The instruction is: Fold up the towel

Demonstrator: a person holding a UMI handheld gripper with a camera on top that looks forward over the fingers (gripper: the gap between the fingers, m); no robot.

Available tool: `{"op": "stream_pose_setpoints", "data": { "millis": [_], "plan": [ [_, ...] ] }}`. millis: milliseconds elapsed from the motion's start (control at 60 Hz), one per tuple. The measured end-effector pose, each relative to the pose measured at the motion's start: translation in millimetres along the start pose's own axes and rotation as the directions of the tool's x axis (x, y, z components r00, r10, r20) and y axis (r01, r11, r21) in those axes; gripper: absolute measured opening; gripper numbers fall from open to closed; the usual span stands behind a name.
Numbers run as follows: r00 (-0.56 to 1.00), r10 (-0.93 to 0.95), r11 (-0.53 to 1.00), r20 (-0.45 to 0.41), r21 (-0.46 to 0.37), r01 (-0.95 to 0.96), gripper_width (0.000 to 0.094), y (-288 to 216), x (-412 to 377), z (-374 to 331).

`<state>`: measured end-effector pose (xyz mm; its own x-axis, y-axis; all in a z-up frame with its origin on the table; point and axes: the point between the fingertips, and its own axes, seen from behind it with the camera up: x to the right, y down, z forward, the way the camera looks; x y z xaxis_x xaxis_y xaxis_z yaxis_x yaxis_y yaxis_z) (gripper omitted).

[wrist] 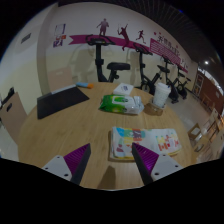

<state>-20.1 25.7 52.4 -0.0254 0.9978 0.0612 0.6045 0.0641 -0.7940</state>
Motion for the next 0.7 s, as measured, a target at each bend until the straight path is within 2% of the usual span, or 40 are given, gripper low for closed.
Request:
{"op": "stream_pose_setpoints", "data": {
  "millis": [183,267,333,417,483,517,617,700],
  "plan": [
    [1.0,-0.013,0.999,-0.026,-0.052,0.012,0.0844,9.5,8.6,73.9],
    [1.0,0.016,0.998,-0.007,-0.064,-0.017,0.0821,11.7,7.7,91.8],
    [0.999,0.032,0.996,-0.006,-0.077,-0.032,0.047,9.0,6.1,96.1],
    [0.992,-0.03,0.996,-0.119,-0.083,0.02,0.0031,10.0,27.9,101.4],
    [0.989,-0.06,0.992,-0.137,-0.121,0.044,0.0012,10.8,24.6,94.0],
    [0.992,-0.048,0.989,-0.12,-0.142,0.031,0.001,13.1,13.3,94.5],
    [0.994,0.106,0.977,0.029,-0.191,-0.098,0.0009,7.4,-42.9,73.4],
    [0.982,0.171,0.971,0.082,-0.183,-0.154,0.0009,-16.7,-69.8,54.0]
  ]
}}
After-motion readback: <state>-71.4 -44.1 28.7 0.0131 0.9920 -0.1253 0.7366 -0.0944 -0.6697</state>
